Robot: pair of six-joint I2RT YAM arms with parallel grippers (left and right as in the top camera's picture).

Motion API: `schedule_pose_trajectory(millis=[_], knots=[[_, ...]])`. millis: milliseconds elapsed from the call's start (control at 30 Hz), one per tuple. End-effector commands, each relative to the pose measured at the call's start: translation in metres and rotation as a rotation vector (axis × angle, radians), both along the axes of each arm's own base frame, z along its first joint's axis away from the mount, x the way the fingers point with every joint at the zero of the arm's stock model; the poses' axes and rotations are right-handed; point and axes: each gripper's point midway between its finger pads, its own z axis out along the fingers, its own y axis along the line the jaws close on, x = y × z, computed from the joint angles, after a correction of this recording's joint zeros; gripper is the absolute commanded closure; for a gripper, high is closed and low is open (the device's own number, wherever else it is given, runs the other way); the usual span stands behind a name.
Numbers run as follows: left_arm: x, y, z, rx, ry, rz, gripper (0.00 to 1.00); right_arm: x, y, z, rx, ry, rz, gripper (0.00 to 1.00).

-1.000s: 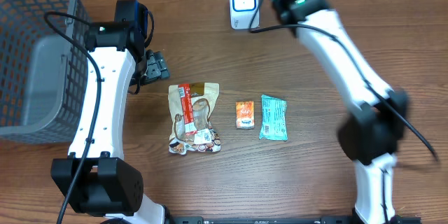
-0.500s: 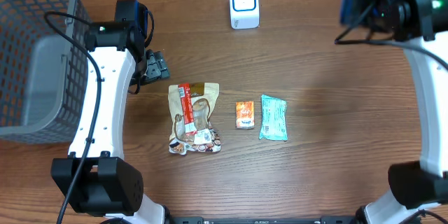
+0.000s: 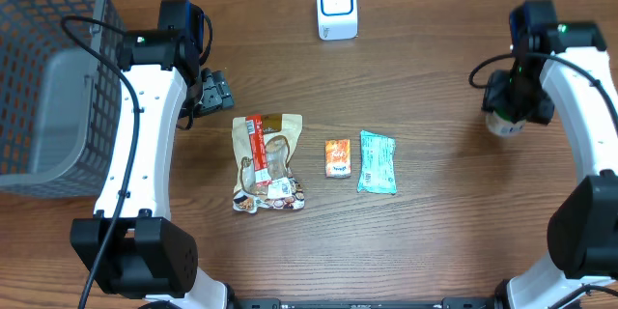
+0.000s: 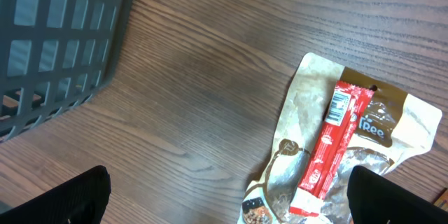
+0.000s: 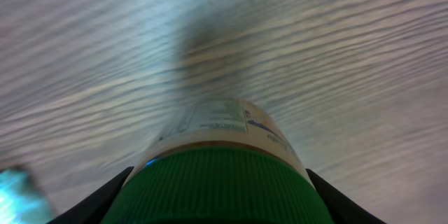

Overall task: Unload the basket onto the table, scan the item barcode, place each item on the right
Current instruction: 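Move the jar right and set it upright on the table, release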

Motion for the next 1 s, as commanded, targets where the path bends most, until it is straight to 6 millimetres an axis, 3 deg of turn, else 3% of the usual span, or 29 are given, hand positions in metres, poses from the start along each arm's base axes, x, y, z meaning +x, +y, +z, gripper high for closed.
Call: schedule_pose_trajectory(millis=[0, 133, 367, 433, 467, 533, 600, 800, 967], knots=[[0.004, 0.000, 0.005, 0.004, -0.023, 0.017, 0.00, -0.014, -0.007, -0.027, 0.000, 0.030, -0.028, 0.96], [0.004, 0.000, 0.005, 0.004, -0.023, 0.017, 0.01, -0.016, -0.008, -0.050, 0.003, 0.014, -0.064, 0.92], [0.004, 0.000, 0.005, 0.004, -0.023, 0.017, 0.00, -0.019, -0.008, -0.066, 0.001, 0.006, -0.082, 0.85], [0.004, 0.000, 0.005, 0.004, -0.023, 0.017, 0.00, -0.020, -0.008, -0.066, 0.000, 0.009, -0.082, 0.70], [0.004, 0.000, 0.005, 0.004, -0.023, 0.016, 0.00, -0.020, -0.008, -0.066, 0.001, 0.009, -0.082, 0.54], [0.004, 0.000, 0.005, 0.004, -0.023, 0.017, 0.01, -0.020, -0.008, -0.066, 0.001, 0.009, -0.082, 0.33], [0.004, 0.000, 0.005, 0.004, -0.023, 0.016, 0.01, -0.019, -0.008, -0.066, 0.001, 0.004, -0.083, 0.21], [0.004, 0.000, 0.005, 0.004, -0.023, 0.016, 0.00, -0.016, -0.008, -0.055, 0.001, 0.004, -0.083, 0.18], [0.004, 0.000, 0.006, 0.004, -0.023, 0.016, 0.00, -0.002, -0.005, -0.014, 0.022, -0.034, -0.094, 0.16]])
